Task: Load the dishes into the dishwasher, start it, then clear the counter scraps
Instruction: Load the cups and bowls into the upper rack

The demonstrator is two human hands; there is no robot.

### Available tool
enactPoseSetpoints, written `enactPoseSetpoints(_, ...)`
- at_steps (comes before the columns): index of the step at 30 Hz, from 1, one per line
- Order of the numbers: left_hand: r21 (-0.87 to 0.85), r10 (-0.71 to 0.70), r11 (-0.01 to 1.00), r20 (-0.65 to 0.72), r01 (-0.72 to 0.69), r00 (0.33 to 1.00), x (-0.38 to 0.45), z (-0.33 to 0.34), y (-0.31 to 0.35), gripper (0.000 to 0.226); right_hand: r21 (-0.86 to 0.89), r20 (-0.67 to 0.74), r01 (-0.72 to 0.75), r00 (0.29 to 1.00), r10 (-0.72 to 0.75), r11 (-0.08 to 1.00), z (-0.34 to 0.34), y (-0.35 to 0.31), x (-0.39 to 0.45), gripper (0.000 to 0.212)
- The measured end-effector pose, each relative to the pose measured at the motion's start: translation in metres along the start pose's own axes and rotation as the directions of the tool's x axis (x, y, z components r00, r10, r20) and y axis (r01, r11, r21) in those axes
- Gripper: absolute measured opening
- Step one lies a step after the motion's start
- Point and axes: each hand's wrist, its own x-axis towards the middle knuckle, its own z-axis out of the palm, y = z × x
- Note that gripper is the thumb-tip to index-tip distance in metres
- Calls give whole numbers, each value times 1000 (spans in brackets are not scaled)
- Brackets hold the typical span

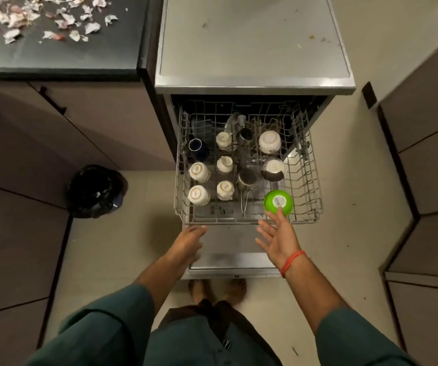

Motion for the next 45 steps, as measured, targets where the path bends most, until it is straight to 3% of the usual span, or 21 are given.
enactPoseSetpoints(3, -94, -18, 995, 42, 22, 999, 7, -10, -17, 62, 12, -30, -1, 1000, 2, 1000, -7, 6, -8, 63)
enactPoseSetpoints(14, -172, -63, 983, 9, 64, 998, -3, -3, -22, 60, 44, -70, -31, 997, 34, 999, -32, 8, -12, 70)
enactPoseSetpoints(27, -382, -92, 923, -106, 45, 990, 7, 66, -13, 59, 16, 50, -196, 979, 195, 980, -79, -18, 54, 78)
enactPoseSetpoints(36, -433, -153, 898, -158, 71, 975, 25, 105, -1, 64, -140, -7, -273, 961, 275, 952, -92, -24, 89, 75)
enactPoseSetpoints(45, -519, -230, 843, -104, 145, 968, 60, 95, 13, 78, -61, -94, -290, 954, 284, 955, -85, -22, 101, 80)
